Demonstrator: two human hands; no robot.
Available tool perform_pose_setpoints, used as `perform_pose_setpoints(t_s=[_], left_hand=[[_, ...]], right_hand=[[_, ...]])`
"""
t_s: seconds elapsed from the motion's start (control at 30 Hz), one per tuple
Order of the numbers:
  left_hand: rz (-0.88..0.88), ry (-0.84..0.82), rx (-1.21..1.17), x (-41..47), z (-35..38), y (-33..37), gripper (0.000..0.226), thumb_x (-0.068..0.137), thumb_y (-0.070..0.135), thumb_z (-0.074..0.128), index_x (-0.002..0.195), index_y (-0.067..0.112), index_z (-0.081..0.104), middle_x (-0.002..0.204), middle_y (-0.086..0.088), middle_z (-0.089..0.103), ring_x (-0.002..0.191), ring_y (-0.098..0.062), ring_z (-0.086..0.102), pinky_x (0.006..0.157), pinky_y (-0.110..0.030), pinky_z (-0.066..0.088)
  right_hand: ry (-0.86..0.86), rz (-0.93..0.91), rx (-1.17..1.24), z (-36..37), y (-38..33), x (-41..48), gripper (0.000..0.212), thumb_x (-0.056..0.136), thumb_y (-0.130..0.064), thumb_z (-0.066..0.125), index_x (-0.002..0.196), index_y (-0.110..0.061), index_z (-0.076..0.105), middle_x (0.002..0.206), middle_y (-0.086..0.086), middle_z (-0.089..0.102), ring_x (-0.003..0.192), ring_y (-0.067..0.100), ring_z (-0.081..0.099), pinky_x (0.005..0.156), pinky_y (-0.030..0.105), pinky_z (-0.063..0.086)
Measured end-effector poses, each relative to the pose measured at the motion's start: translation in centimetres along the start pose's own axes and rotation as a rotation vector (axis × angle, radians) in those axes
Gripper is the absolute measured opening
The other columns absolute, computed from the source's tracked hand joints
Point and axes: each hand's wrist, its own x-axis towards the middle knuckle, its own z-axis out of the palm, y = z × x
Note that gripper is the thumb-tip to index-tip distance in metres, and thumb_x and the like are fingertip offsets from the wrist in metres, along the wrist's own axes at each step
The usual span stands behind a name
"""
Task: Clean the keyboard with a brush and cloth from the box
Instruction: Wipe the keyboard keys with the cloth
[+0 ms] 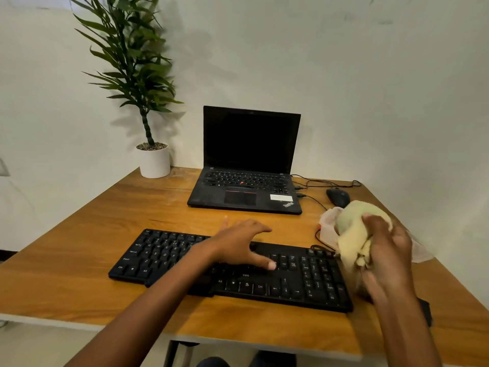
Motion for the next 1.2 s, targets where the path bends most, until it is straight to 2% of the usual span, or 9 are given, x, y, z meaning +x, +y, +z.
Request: perform_pose_setpoints(t_s=[0.03,0.1,0.2,0.27,0.37,0.57,0.77,0.93,1.2], left_hand=[[-0.031,-0.113,0.086,-0.2,-0.1,-0.7,0.098,0.075,0.059,0.065,0.150,0.028,0.011,0.158,0.003,0.013,0.145,-0.018,0.008,0.109,-0.061,-0.017],[-0.082,-0.288,0.221,-0.6,0.1,-1.8,0.119,0.069,0.064,0.068,0.149,0.028,-0.012,0.159,0.003,-0.008,0.145,-0.020,-0.011,0.097,-0.064,-0.030],[-0.119,-0.355,0.350,-0.7,0.6,-3.1,0.131,0.062,0.070,0.069,0.147,0.027,-0.021,0.159,0.002,-0.012,0.145,-0.022,-0.013,0.095,-0.070,-0.027],[-0.121,-0.340,0.377,-0.8,0.8,-3.6,0.131,0.061,0.072,0.068,0.148,0.025,-0.018,0.159,0.002,-0.009,0.146,-0.023,-0.010,0.096,-0.070,-0.026],[-0.083,-0.285,0.348,-0.9,1.0,-3.6,0.133,0.061,0.071,0.069,0.147,0.023,-0.021,0.159,-0.001,-0.004,0.146,-0.023,-0.005,0.093,-0.067,-0.032],[-0.075,-0.244,0.253,-1.3,0.9,-3.7,0.135,0.064,0.066,0.072,0.145,0.022,-0.027,0.159,-0.002,-0.005,0.146,-0.021,-0.009,0.086,-0.058,-0.038],[-0.067,-0.225,0.274,-1.6,0.7,-4.1,0.134,0.063,0.070,0.068,0.145,0.021,-0.025,0.160,-0.002,0.000,0.146,-0.020,-0.005,0.089,-0.060,-0.038],[-0.056,-0.206,0.267,-1.7,1.0,-4.1,0.134,0.064,0.069,0.069,0.146,0.020,-0.025,0.159,-0.002,0.000,0.146,-0.019,-0.005,0.088,-0.060,-0.037],[-0.039,-0.211,0.256,-1.4,0.8,-4.3,0.135,0.063,0.070,0.069,0.144,0.023,-0.028,0.159,-0.001,0.003,0.146,-0.019,-0.003,0.088,-0.061,-0.038]], right_hand=[[0.005,-0.130,-0.280,0.5,0.2,1.1,0.034,0.089,-0.017,0.056,0.123,-0.015,0.051,0.111,0.008,0.057,0.082,0.017,0.059,0.051,0.027,0.051],[-0.256,-0.380,-0.722,1.9,1.3,3.2,0.018,0.087,-0.014,0.060,0.104,-0.019,0.056,0.096,0.004,0.059,0.072,0.015,0.059,0.050,0.021,0.048],[-0.775,-0.448,-1.371,2.5,4.4,6.6,0.019,0.083,-0.018,0.066,0.101,-0.018,0.059,0.094,-0.005,0.058,0.086,0.016,0.056,0.068,0.017,0.042],[-0.948,-0.427,-1.548,2.2,5.2,8.0,0.023,0.083,-0.017,0.065,0.106,-0.014,0.062,0.101,-0.006,0.058,0.090,0.010,0.052,0.074,0.017,0.038],[-0.984,-0.409,-1.423,1.9,5.5,8.7,0.017,0.082,-0.006,0.063,0.098,-0.011,0.068,0.097,-0.005,0.059,0.086,0.007,0.052,0.074,0.013,0.038],[-1.073,-0.429,-1.245,6.4,7.9,7.1,0.015,0.082,0.002,0.060,0.093,-0.003,0.070,0.093,0.006,0.062,0.088,0.018,0.057,0.079,0.032,0.046],[-1.086,-0.375,-1.345,4.8,6.3,8.3,0.016,0.081,0.005,0.060,0.092,-0.001,0.070,0.093,0.005,0.061,0.086,0.013,0.055,0.077,0.024,0.045],[-0.983,-0.322,-1.336,1.3,4.6,9.3,0.019,0.079,0.008,0.061,0.088,-0.003,0.072,0.094,0.006,0.065,0.090,0.018,0.060,0.081,0.029,0.049],[-1.045,-0.404,-1.230,7.3,8.1,6.9,0.021,0.081,0.007,0.059,0.095,-0.003,0.071,0.099,0.008,0.066,0.092,0.016,0.058,0.084,0.031,0.048]])
